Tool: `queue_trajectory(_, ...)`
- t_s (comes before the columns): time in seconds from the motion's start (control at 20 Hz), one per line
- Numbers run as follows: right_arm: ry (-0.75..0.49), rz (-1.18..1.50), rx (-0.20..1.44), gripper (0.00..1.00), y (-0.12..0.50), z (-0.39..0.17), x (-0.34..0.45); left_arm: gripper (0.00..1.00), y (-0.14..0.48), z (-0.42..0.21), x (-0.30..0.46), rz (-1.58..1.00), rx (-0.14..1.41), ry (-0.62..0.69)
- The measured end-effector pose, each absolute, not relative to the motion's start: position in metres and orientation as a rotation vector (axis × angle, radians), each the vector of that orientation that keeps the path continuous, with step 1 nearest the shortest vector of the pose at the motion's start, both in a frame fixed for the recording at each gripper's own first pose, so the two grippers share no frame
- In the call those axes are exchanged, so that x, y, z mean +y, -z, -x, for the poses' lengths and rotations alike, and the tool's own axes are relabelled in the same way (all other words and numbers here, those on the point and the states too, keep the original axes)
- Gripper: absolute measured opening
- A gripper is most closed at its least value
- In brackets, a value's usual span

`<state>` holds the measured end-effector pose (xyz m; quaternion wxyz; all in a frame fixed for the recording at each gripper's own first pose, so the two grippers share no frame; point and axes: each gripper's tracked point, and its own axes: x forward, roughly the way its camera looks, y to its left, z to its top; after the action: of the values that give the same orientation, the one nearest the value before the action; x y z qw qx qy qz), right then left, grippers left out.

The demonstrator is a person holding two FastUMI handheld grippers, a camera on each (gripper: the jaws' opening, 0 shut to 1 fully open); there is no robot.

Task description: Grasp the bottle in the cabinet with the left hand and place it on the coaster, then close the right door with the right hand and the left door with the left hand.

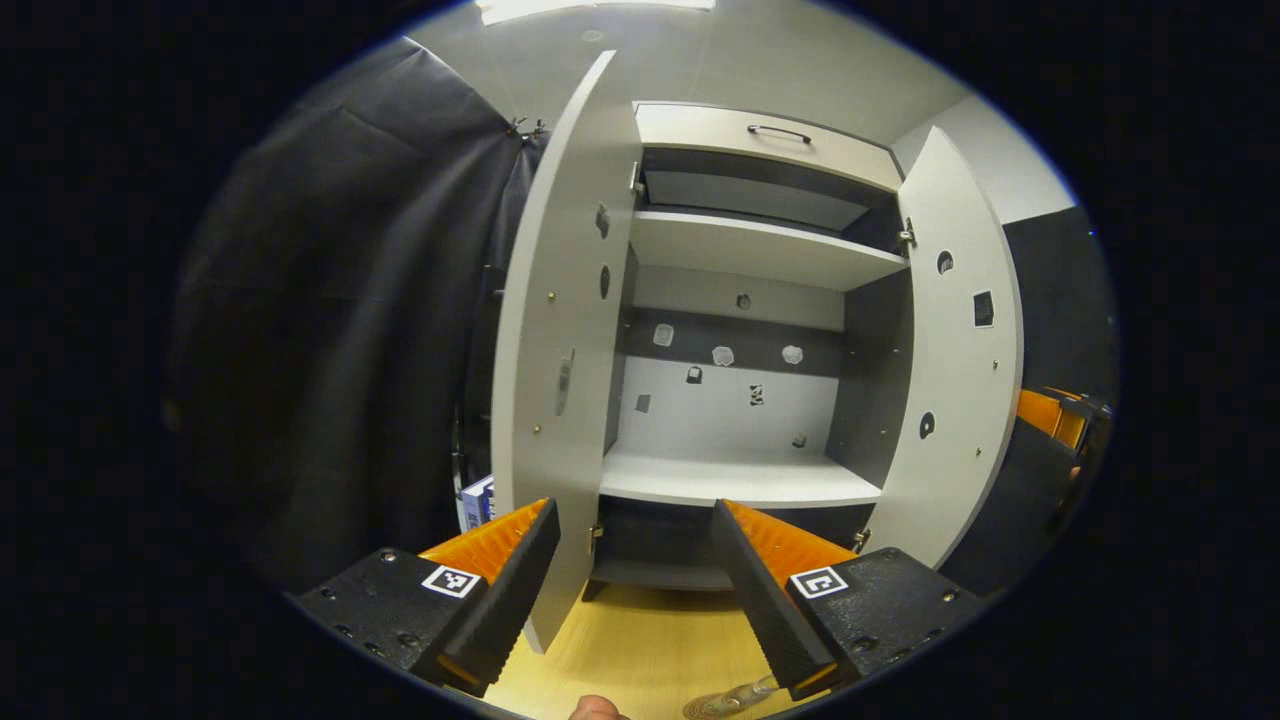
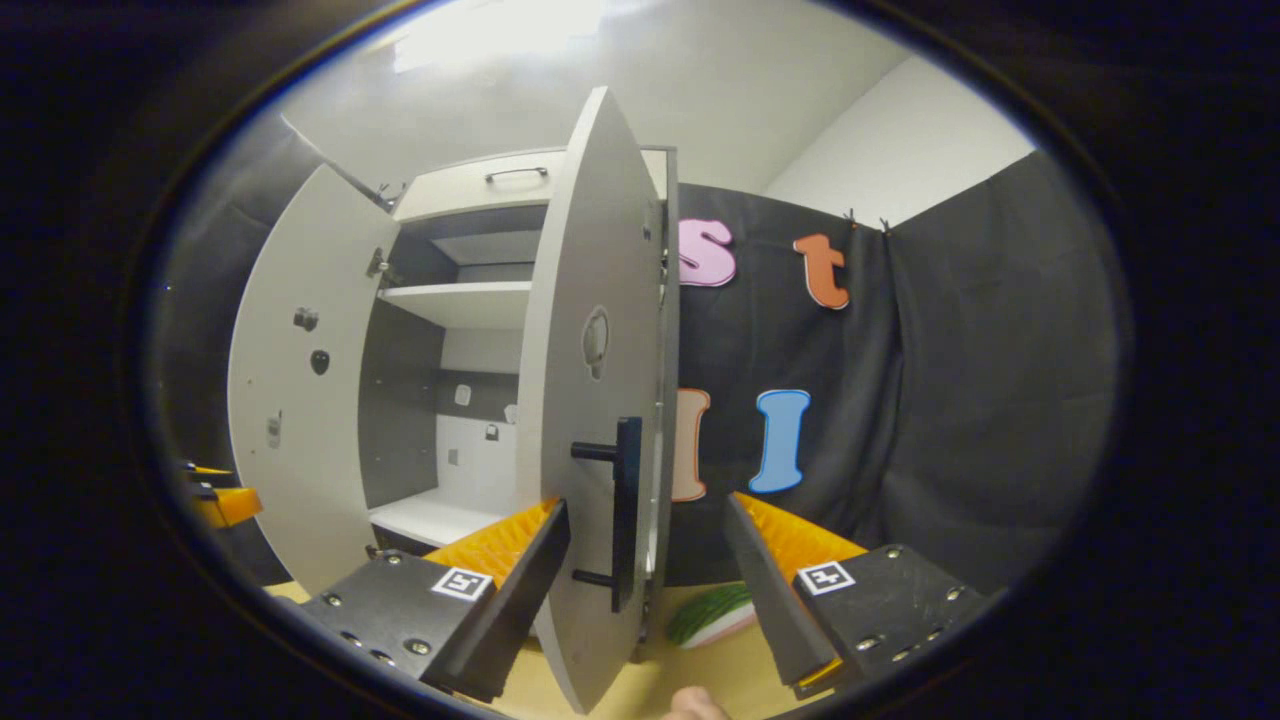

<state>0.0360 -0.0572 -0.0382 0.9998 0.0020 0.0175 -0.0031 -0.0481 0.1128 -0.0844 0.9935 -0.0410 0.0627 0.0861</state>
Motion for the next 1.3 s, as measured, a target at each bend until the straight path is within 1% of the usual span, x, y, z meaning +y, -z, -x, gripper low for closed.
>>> queue_trajectory(0.45, -0.076, -0.02, 0.038, 0.92, 0.042, -0.051, -0.019, 0.96, 0.086, 0.072, 0.154, 0.09, 0.133, -0.292)
queue_trajectory(0.65, -0.106, -0.026, 0.037, 0.95, 0.043, -0.059, -0.002, 0.96, 0.087, 0.081, 0.167, 0.087, 0.136, -0.328)
queue_trajectory(0.7, -0.115, -0.028, 0.038, 0.93, 0.044, -0.06, 0.002, 0.97, 0.088, 0.083, 0.17, 0.086, 0.138, -0.336)
queue_trajectory(1.0, -0.192, -0.044, 0.059, 0.93, 0.051, -0.067, 0.033, 0.97, 0.086, 0.088, 0.185, 0.091, 0.13, -0.377)
queue_trajectory(1.1, -0.208, -0.052, 0.06, 0.95, 0.053, -0.069, 0.04, 0.97, 0.086, 0.088, 0.19, 0.088, 0.13, -0.387)
queue_trajectory(1.15, -0.215, -0.056, 0.06, 0.93, 0.053, -0.069, 0.044, 0.97, 0.087, 0.09, 0.191, 0.085, 0.132, -0.391)
queue_trajectory(1.3, -0.229, -0.066, 0.064, 0.93, 0.053, -0.071, 0.05, 0.96, 0.089, 0.093, 0.195, 0.084, 0.138, -0.406)
